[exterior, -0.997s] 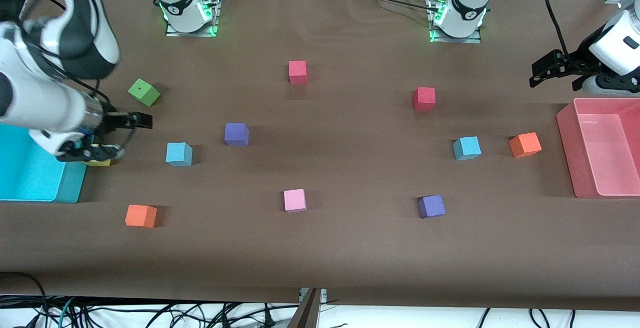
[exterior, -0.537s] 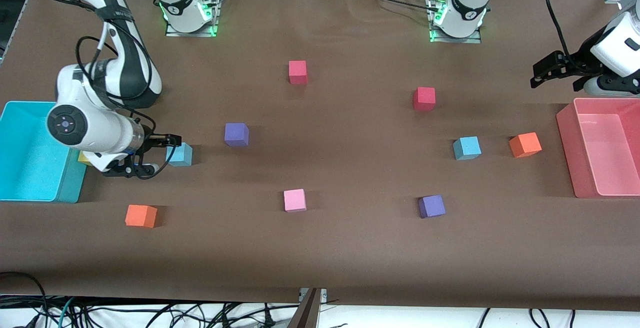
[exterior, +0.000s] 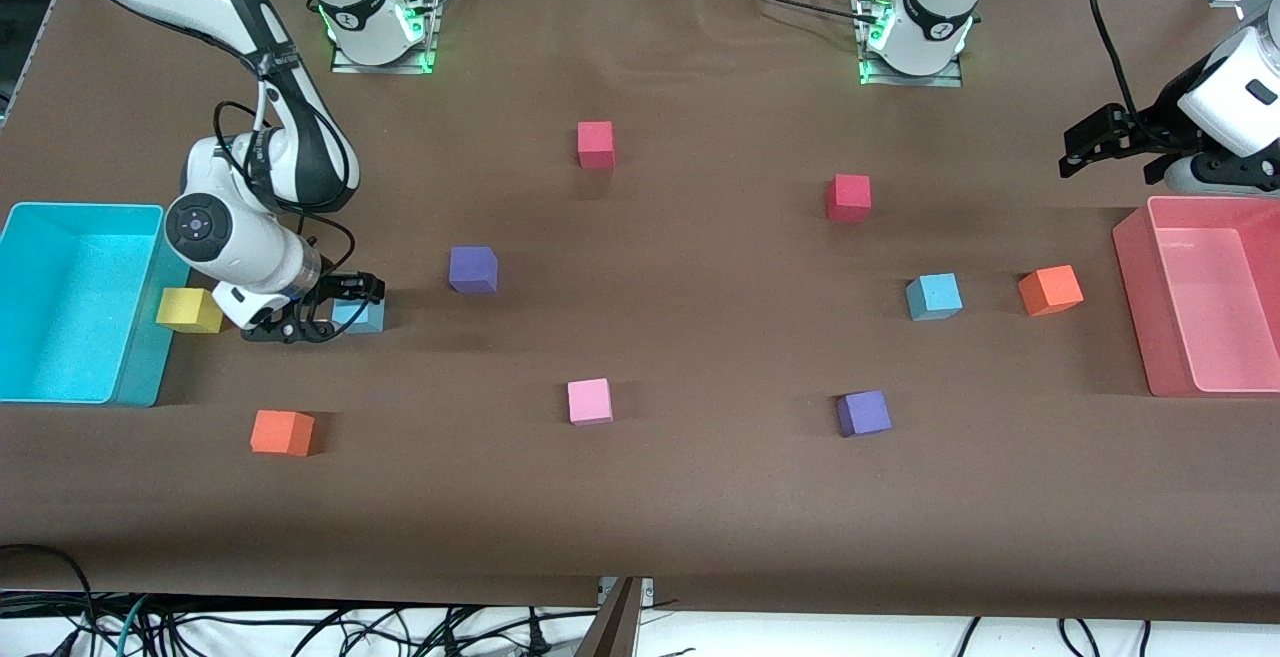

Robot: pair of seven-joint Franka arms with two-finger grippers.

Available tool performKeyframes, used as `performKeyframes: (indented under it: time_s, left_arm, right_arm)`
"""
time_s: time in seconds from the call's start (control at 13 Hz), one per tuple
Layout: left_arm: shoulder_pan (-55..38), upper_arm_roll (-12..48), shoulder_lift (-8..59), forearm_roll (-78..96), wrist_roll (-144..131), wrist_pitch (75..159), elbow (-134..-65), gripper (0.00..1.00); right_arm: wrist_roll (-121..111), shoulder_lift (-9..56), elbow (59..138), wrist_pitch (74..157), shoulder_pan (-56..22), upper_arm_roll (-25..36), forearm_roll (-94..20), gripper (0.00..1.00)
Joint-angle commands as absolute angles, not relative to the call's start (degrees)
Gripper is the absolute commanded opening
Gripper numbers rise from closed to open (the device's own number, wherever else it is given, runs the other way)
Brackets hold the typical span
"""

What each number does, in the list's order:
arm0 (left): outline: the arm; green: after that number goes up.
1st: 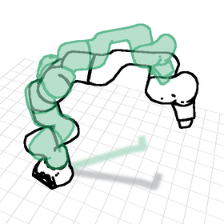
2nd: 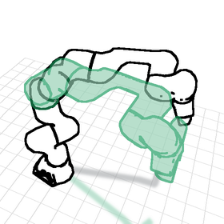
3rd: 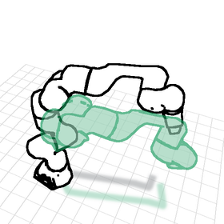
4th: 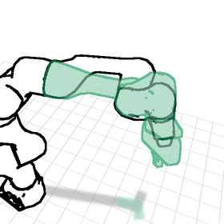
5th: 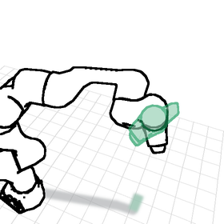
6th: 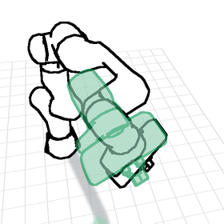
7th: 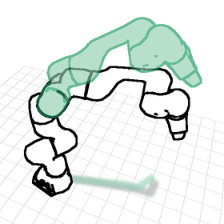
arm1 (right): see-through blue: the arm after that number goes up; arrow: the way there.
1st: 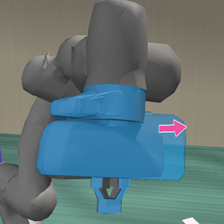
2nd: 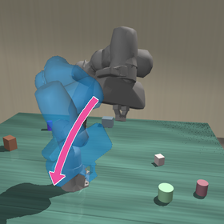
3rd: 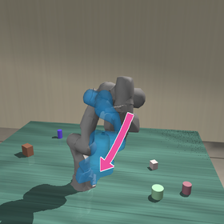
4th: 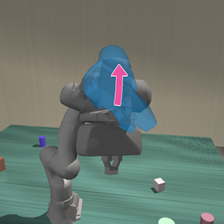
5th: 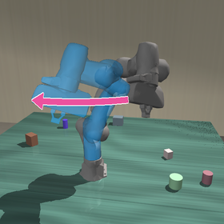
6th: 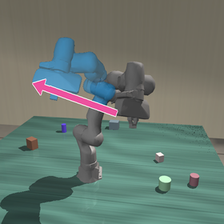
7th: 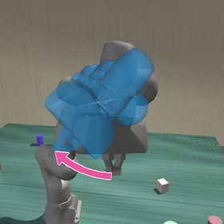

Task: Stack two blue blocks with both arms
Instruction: 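Reach the right gripper to the light blue cube and grasp it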

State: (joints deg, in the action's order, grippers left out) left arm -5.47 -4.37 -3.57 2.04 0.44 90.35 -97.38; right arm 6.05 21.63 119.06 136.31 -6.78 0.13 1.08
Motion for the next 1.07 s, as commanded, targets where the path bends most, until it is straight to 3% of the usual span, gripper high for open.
performKeyframes:
  time_s: [0.0, 0.54, 0.69, 0.77, 0.92, 1.0]
  left_arm:
    - [-5.19, -4.22, -3.69, 2.29, 0.44, 89.65, -97.21, 1.00]
    - [-5.10, -4.22, -4.04, 2.29, 0.44, 90.09, -98.00, 1.00]
    - [-5.10, -4.13, -4.04, 2.29, 0.44, 90.18, -98.00, 1.00]
    - [-5.10, -4.22, -4.13, 2.29, 0.35, 90.09, -98.00, 1.00]
    - [-5.01, -4.22, -4.13, 2.29, 0.44, 90.09, -98.09, 1.00]
    - [-5.01, -4.22, -4.13, 2.29, 0.44, 90.09, -98.09, 1.00]
  right_arm:
    - [5.98, 21.96, 120.50, 138.43, -6.42, 0.18, 2.02, 1.00]
    - [5.80, 25.14, 118.56, 138.87, -6.24, 0.35, 2.72, 1.00]
    - [5.89, 25.14, 118.39, 138.78, -6.24, 0.35, 2.64, 0.93]
    - [5.89, 25.14, 118.39, 138.78, -6.24, 0.35, 2.64, 0.79]
    - [5.89, 25.66, 118.39, 138.69, -6.24, 0.35, 2.55, 0.19]
    - [5.89, 25.66, 118.30, 138.69, -6.33, 0.35, 2.55, 0.00]
